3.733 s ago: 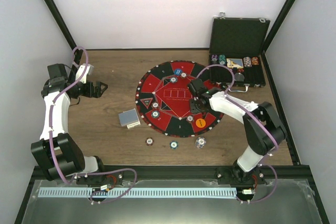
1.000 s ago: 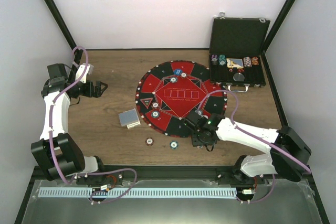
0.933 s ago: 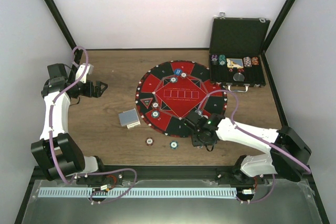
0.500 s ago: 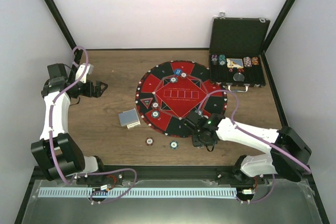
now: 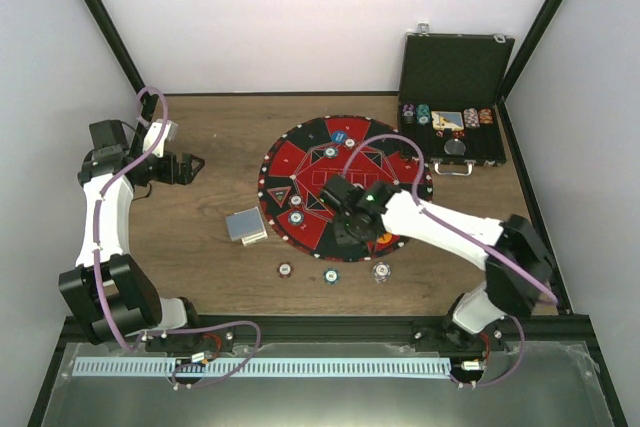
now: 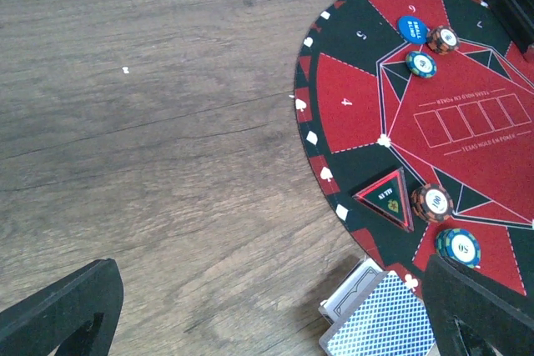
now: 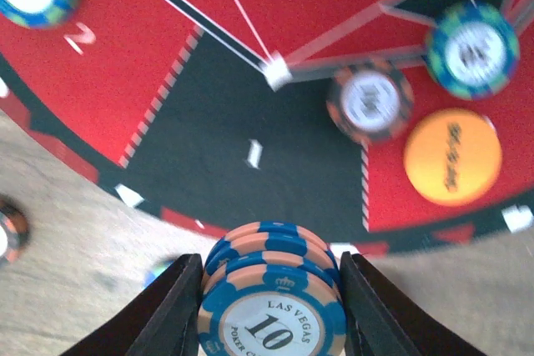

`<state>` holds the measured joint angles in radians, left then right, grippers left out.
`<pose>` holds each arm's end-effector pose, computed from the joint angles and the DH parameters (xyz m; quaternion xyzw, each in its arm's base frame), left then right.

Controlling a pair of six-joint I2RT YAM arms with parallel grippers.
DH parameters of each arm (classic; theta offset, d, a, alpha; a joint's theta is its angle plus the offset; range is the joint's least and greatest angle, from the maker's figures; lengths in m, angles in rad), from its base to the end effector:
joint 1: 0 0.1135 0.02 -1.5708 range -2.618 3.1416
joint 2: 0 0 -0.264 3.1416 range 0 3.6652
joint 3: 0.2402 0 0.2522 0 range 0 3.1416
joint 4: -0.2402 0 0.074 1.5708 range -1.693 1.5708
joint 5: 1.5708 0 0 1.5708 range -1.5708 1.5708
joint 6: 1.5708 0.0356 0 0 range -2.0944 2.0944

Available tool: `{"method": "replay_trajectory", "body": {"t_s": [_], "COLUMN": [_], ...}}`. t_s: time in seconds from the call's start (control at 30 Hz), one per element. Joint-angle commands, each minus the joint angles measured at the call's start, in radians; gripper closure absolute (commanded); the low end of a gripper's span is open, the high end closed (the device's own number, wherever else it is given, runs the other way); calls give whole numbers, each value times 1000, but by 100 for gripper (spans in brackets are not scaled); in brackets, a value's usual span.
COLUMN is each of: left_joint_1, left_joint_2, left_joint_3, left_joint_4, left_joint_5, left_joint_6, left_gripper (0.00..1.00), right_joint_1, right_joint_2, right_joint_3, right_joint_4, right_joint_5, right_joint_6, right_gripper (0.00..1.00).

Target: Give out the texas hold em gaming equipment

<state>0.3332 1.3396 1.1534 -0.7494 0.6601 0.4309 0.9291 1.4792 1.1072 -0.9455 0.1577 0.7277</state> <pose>0.2641 0.0683 0.3019 0.1450 0.8927 -0.1755 0.3889 0.1680 0.2155 0.2376 -0.0895 0.9849 0.0400 0.1427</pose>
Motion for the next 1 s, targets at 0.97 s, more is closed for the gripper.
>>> {"method": "replay_trajectory", "body": {"t_s": [0.97], "left_joint_1": [6], "left_joint_2": [-7], "left_joint_3": [22], "left_joint_4": [-10], "left_joint_5": [15], "left_joint_6": [21], "left_gripper": [0], "right_joint_1": [-171], "right_joint_2": [848], "right_joint_3": [852], "right_joint_4": [119], "right_joint_5": [-43], "right_joint_6": [-352], "right_gripper": [99]}}
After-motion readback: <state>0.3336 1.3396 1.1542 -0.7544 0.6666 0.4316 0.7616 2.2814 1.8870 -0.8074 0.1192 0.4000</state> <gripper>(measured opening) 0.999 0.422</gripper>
